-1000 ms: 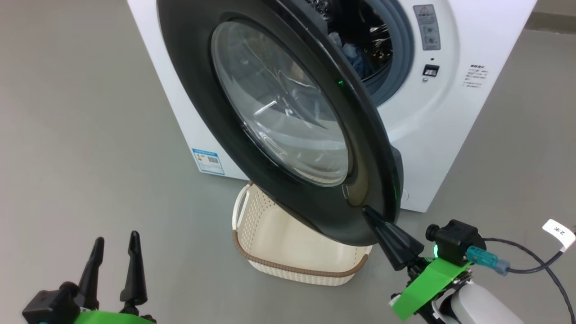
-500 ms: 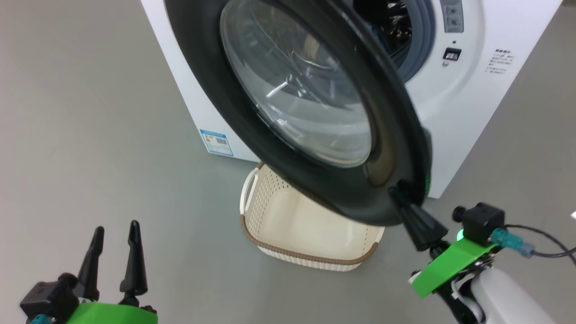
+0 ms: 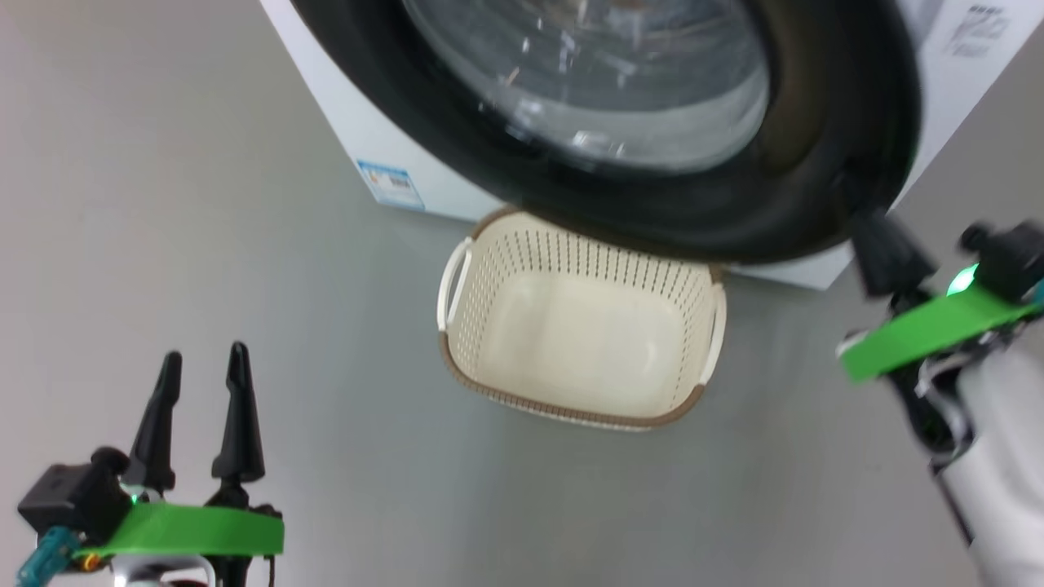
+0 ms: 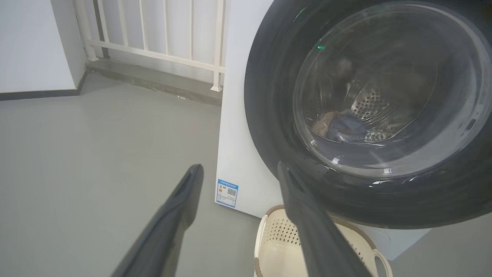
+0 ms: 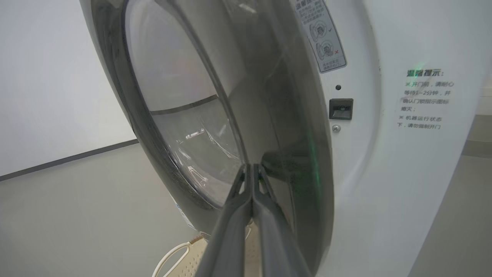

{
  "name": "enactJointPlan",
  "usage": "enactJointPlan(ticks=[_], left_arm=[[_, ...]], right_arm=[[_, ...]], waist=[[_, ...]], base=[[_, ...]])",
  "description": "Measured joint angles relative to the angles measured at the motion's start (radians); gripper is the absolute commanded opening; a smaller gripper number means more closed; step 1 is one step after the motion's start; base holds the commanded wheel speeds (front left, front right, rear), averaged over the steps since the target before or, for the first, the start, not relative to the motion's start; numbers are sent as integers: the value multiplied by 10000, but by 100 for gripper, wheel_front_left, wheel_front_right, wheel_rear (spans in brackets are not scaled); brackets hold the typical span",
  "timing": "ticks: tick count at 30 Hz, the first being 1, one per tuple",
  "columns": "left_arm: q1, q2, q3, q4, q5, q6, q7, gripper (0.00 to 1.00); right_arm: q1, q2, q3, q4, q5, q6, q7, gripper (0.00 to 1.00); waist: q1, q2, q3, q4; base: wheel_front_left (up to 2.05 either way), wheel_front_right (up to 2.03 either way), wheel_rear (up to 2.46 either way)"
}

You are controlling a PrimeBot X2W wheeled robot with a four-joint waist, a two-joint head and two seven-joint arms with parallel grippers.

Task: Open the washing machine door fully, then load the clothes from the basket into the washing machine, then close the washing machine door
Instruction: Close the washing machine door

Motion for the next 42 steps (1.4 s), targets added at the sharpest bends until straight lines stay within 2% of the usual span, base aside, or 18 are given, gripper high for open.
enactJointPlan(ticks=[10, 16, 26, 36, 37, 38, 39, 42], left_arm=[[-646, -111, -36, -100, -84, -10, -31, 100], [-740, -148, -21, -90, -84, -10, -31, 100], [-762, -169, 29, -73, -82, -10, -31, 100], [-753, -157, 10, 19, -79, -10, -31, 100], [-749, -150, 6, 36, -79, -10, -31, 100], [-745, -138, 4, 46, -77, -10, -31, 100], [-744, -127, -4, 58, -71, -10, -31, 100], [-723, -75, -31, 119, -65, -10, -31, 100]], right_arm=[[-2026, -625, -155, 642, -17, 0, -2, 0], [-2896, -813, -305, 1392, -161, 0, -2, 0], [-3063, -803, -219, 2061, -368, 38, -2, 0], [-2762, -635, -201, 1705, -366, 29, -2, 0], [-2617, -602, -199, 1624, -366, 27, -2, 33], [-2456, -568, -198, 1542, -372, 27, -2, 58], [-2284, -523, -199, 1455, -385, 27, -2, 100], [-1812, -345, -190, 1210, -422, 27, -2, 100]], waist=[[0, 0, 1184, 263], [0, 0, 1422, 481], [0, 0, 1152, 494], [0, 0, 680, 326], [0, 0, 604, 296], [0, 0, 528, 262], [0, 0, 450, 224], [0, 0, 200, 82]], base=[[0, 0, 0], [0, 0, 0], [0, 0, 0], [0, 0, 0], [0, 0, 0], [0, 0, 0], [0, 0, 0], [0, 0, 0]])
